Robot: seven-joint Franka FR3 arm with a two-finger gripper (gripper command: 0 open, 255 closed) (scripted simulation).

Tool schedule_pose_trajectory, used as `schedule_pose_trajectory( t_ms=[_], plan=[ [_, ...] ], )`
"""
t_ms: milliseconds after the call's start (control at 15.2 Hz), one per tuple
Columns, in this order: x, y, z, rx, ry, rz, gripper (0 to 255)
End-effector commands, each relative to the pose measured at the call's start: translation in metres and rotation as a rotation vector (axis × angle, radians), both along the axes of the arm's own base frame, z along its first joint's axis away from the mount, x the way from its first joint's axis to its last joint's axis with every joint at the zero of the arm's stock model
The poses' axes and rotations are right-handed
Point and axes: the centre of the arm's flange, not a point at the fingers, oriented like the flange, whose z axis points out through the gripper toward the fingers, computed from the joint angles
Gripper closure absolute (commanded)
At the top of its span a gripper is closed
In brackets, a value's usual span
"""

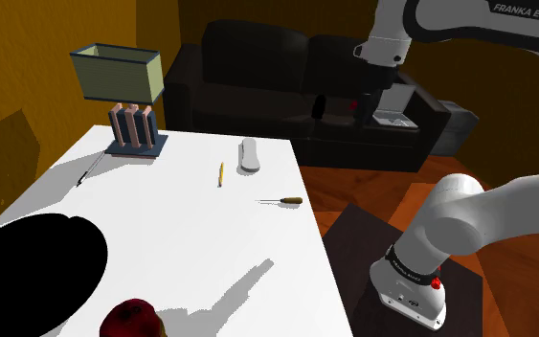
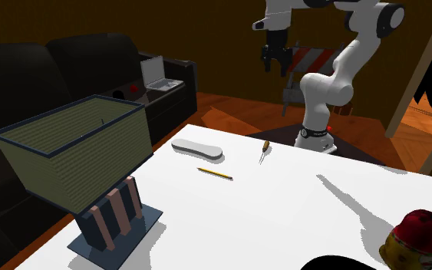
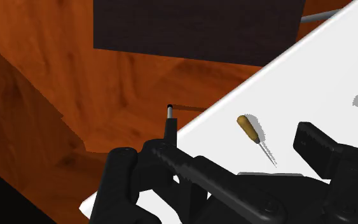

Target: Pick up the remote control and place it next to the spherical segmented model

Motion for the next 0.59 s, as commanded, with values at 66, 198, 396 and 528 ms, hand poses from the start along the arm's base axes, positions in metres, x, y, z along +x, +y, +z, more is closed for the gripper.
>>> schedule_pose_trajectory(
  t_ms=[66,198,396,528],
  plan=[
    [0.010,0.005,-0.007,-0.001,-0.002,-0.025,0],
    [0.029,0.014,-0.021,-0.004,-0.007,-0.076,0],
    [0.059,0.026,-0.041,-0.009,-0.014,-0.151,0],
    [0.080,0.032,-0.055,-0.012,-0.019,-0.201,0]
  ],
)
